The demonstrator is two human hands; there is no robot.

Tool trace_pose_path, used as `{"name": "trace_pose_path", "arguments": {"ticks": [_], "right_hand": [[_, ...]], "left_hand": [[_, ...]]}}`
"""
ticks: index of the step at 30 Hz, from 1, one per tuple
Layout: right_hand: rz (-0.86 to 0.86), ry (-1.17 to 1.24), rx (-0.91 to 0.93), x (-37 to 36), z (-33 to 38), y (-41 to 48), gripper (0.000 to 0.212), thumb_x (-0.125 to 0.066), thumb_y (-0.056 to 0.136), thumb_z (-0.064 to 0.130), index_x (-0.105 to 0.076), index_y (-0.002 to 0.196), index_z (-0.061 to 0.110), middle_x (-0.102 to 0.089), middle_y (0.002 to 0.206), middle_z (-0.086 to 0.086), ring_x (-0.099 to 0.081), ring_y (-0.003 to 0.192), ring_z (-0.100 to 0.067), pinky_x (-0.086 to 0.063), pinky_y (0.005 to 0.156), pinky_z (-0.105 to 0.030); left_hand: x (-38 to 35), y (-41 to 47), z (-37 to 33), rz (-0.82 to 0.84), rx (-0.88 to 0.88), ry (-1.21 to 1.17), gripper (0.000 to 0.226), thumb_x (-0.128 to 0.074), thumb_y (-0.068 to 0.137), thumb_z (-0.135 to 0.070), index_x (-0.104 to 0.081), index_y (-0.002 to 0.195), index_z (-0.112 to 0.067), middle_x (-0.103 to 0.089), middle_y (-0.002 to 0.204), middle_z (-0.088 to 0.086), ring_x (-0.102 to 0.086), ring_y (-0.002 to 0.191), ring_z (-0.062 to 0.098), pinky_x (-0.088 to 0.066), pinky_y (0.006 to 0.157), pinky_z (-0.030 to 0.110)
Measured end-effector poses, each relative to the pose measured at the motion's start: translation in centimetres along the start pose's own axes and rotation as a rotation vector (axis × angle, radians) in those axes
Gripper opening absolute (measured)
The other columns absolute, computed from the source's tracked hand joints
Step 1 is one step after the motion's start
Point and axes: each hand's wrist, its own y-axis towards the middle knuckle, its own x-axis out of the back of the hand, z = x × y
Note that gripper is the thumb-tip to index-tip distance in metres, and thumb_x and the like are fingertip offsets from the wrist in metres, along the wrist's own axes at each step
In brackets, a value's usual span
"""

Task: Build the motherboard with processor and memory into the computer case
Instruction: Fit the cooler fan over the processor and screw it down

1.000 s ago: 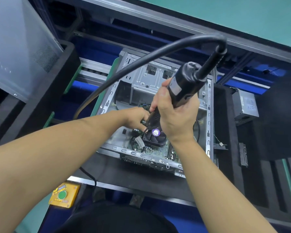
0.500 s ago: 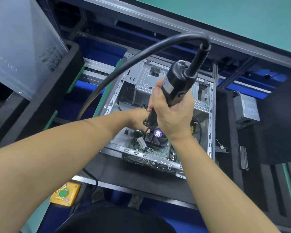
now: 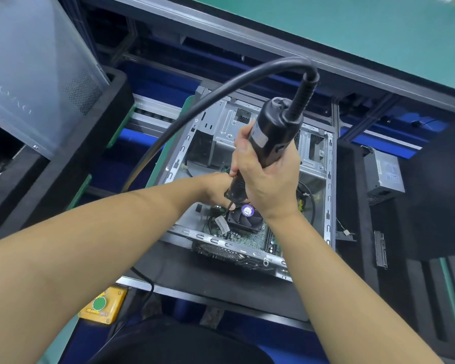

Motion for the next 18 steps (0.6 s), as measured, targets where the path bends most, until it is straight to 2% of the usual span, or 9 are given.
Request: {"name": "trace_pose_path", "arguments": {"ticks": [3,6,8,10,14,17,18], "right_hand": [[0.009,-0.007,0.005,0.03,-0.15,0.34,0.037,-0.066,0.085,0.033,-0.054,0.091,-0.001,-0.056,0.077,-0.028,-0.055,0.062,-0.042,-0.047,0.061,-0.059],[0.028,-0.014,0.002,-0.03,-0.39,0.08,0.042,-0.067,0.084,0.034,-0.052,0.089,-0.005,-0.054,0.075,-0.028,-0.053,0.061,-0.043,-0.046,0.059,-0.057],[0.017,-0.006,0.006,-0.15,-0.12,-0.15,0.035,-0.067,0.084,0.033,-0.054,0.089,0.000,-0.056,0.080,-0.028,-0.055,0.063,-0.040,-0.047,0.061,-0.058],[0.022,0.014,0.020,-0.09,0.11,-0.28,0.025,-0.066,0.085,0.031,-0.056,0.091,0.009,-0.059,0.084,-0.023,-0.057,0.065,-0.035,-0.049,0.062,-0.059],[0.036,0.003,0.007,-0.04,-0.15,-0.40,0.036,-0.066,0.085,0.031,-0.054,0.089,-0.002,-0.057,0.074,-0.019,-0.055,0.062,-0.038,-0.047,0.060,-0.058],[0.022,0.009,0.013,-0.26,0.31,-0.41,0.024,-0.066,0.085,0.030,-0.054,0.091,0.010,-0.057,0.077,-0.024,-0.056,0.063,-0.037,-0.047,0.061,-0.059],[0.019,0.014,0.016,-0.20,0.47,-0.37,0.023,-0.066,0.085,0.030,-0.054,0.093,0.013,-0.057,0.080,-0.025,-0.057,0.065,-0.036,-0.048,0.062,-0.060]], "left_hand": [[0.07,-0.24,-0.14,0.004,0.029,-0.036,0.021,-0.070,0.085,-0.004,-0.064,0.104,0.003,-0.065,0.107,0.024,-0.058,0.106,0.041,-0.049,0.092,0.045],[-0.12,-0.52,-0.44,0.025,0.040,-0.049,0.010,-0.065,0.086,0.001,-0.062,0.092,-0.005,-0.063,0.104,0.028,-0.056,0.106,0.045,-0.050,0.088,0.041],[0.02,-0.42,-0.63,0.016,0.028,-0.040,0.024,-0.065,0.085,0.001,-0.055,0.080,-0.020,-0.063,0.090,0.018,-0.056,0.103,0.045,-0.050,0.083,0.036],[0.05,-0.30,-0.62,0.003,0.014,0.005,0.025,-0.067,0.084,-0.003,-0.054,0.079,-0.023,-0.057,0.082,0.002,-0.058,0.101,0.041,-0.051,0.083,0.035],[0.02,-0.22,-0.43,-0.020,0.010,0.044,0.029,-0.068,0.084,-0.006,-0.052,0.075,-0.028,-0.054,0.074,-0.009,-0.059,0.098,0.039,-0.048,0.072,0.027],[0.06,-0.19,-0.34,-0.007,0.049,0.064,0.014,-0.072,0.083,-0.014,-0.060,0.090,-0.018,-0.065,0.092,0.008,-0.060,0.101,0.037,-0.053,0.085,0.040],[0.08,-0.18,-0.23,-0.002,0.057,0.065,0.015,-0.073,0.083,-0.016,-0.062,0.093,-0.015,-0.067,0.099,0.013,-0.061,0.102,0.037,-0.052,0.088,0.044]]}}
